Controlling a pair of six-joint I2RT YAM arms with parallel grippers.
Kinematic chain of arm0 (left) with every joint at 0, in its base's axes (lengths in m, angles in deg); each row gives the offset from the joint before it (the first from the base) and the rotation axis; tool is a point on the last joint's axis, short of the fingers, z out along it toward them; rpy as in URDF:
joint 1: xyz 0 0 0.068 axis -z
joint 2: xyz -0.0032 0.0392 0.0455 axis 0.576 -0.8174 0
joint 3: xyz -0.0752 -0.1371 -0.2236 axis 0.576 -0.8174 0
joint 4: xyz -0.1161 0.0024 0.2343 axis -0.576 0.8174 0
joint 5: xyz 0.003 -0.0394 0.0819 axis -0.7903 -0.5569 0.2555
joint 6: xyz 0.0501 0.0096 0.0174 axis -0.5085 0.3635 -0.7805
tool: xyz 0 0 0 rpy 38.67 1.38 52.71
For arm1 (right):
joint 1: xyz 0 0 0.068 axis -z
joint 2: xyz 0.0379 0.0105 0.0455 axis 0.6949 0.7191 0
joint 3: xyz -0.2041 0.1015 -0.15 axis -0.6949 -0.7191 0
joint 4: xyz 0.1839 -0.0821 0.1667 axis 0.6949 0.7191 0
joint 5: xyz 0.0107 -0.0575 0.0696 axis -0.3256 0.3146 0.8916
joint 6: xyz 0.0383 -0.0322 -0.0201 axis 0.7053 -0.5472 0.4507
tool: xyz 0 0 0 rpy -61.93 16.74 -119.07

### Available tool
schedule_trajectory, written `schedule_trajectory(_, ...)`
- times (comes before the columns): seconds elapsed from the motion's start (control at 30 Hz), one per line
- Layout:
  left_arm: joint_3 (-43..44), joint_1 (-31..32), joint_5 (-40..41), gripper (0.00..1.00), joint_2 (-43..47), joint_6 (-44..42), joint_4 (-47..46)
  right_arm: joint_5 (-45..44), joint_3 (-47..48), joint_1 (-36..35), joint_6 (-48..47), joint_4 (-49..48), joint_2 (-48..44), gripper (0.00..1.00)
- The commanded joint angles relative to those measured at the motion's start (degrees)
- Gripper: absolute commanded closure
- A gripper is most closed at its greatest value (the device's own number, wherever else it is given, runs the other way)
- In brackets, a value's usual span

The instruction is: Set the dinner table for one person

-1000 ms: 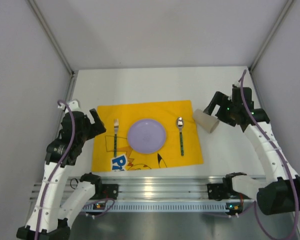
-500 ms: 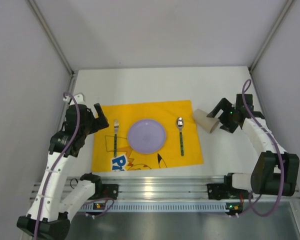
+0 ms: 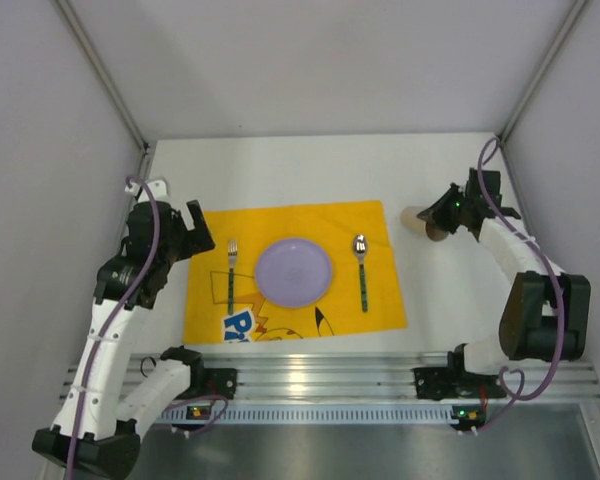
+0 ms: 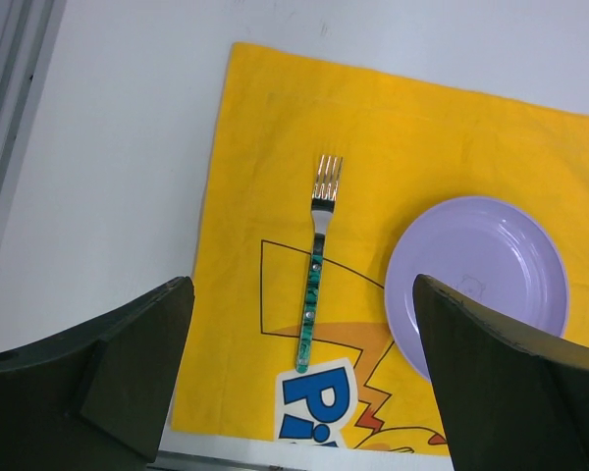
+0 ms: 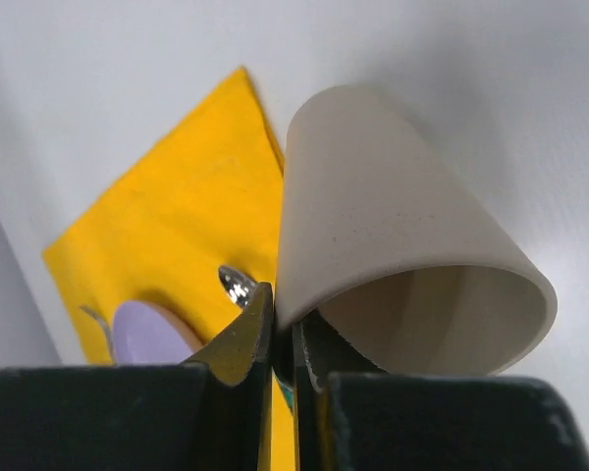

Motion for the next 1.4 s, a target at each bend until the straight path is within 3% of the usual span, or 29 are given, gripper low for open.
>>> schedule_trajectory(0.0, 1.48, -0.19, 1.0, 0.02, -0.66, -1.18, -0.79, -9.53, 8.3, -1.19, -5.03, 8.84, 1.64, 1.0)
schedule_trajectory(0.07, 1.05, -0.19, 0.92, 0.01, -0.75, -0.91, -1.67, -13.14, 14.12, -4.34, -7.85, 13.78, 1.9, 1.0)
schedule_trajectory(0.2, -0.88, -0.19, 1.0, 0.02, -0.57, -0.21, -3.25, -23.92, 37.89, -14.8, -16.89, 32.29, 8.39, 1.0)
schedule_trajectory(0.27, -1.94, -0.19, 1.18, 0.02, -0.05, 0.14, -4.13, -25.63, 47.4, -20.67, -18.49, 37.08, 13.31, 1.0)
schedule_trajectory(0.37, -4.22, -0.19, 1.36, 0.02, 0.92, 0.85, -5.36, -28.53, 53.51, -27.36, -19.73, 42.19, 18.66, 1.0)
schedule_trajectory(0.57, -8.18, -0.19, -1.19, 0.02, 2.59, 1.46, -6.94, -31.79, 70.9, -33.45, -21.49, 53.96, 34.67, 1.0)
schedule_trajectory(1.0, -13.11, -0.19, -1.55, 0.02, 3.47, -0.12, -10.11, -32.24, 75.14, -34.42, -21.84, 60.3, 45.49, 1.0)
schedule_trajectory(1.1, -13.02, -0.19, -1.63, 0.02, 2.16, -1.17, -10.9, -32.14, 77.07, -34.51, -22.01, 61.09, 46.9, 0.8)
schedule_trajectory(1.13, -12.93, -0.19, -1.72, 0.01, 1.72, -1.87, -11.07, -32.14, 77.51, -34.51, -22.01, 61.35, 47.34, 0.64)
schedule_trajectory(1.2, -12.84, -0.19, -1.11, 0.02, 1.36, -2.66, -11.51, -32.32, 78.31, -34.33, -21.93, 61.53, 47.6, 0.5)
schedule_trajectory(1.23, -12.84, -0.19, -1.1, 0.02, 1.1, -2.93, -11.69, -32.49, 78.4, -34.42, -21.84, 61.53, 47.52, 0.37)
schedule_trajectory(1.37, -12.84, -0.11, -1.19, 0.02, 0.66, -3.37, -12.22, -32.4, 79.1, -34.34, -21.58, 60.83, 46.9, 0.26)
